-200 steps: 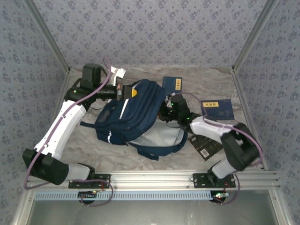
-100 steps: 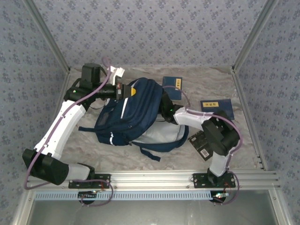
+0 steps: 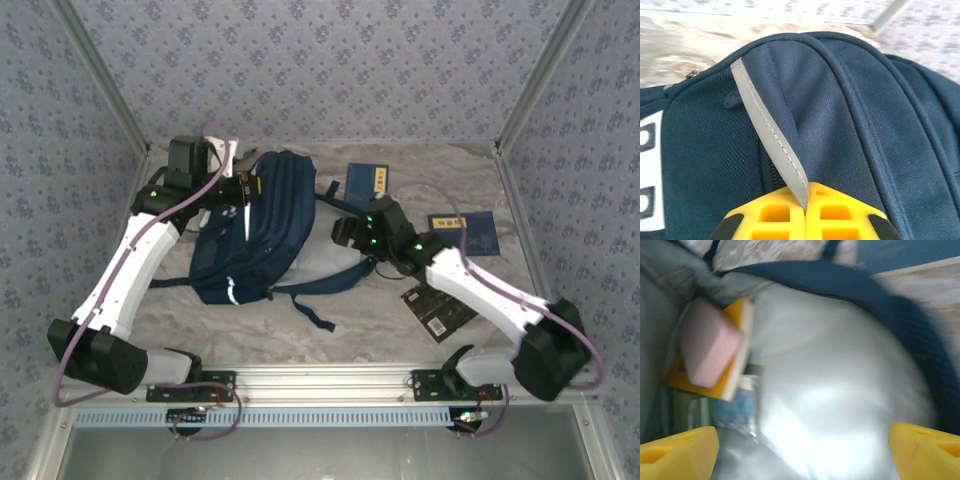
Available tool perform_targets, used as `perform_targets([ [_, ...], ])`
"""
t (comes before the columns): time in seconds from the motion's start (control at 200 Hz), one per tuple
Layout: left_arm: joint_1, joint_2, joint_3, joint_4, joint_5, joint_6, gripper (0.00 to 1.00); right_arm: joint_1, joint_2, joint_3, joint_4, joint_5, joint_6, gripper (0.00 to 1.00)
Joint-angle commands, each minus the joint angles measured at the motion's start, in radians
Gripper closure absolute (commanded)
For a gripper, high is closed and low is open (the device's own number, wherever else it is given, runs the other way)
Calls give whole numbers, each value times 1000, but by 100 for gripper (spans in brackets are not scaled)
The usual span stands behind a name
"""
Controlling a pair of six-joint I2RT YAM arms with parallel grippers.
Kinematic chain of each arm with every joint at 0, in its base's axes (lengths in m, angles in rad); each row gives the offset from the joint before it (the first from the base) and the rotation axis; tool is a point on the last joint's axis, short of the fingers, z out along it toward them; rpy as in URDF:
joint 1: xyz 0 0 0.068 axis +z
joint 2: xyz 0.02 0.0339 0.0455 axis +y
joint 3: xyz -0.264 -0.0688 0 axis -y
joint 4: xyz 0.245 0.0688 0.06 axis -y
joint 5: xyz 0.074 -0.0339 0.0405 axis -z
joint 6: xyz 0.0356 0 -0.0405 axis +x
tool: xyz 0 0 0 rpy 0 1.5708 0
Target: Pack books, pencil case, and school supplies into a backpack
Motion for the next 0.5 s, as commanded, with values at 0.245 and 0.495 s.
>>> perform_targets([
  [0.245,-63,74,22,-6,-203,53,100,-210,-310,-176,-499,352,157,2],
  [0.495,-102,104,-5,41,-101,-31,57,-504,-306,-319,-578,302,276,0],
])
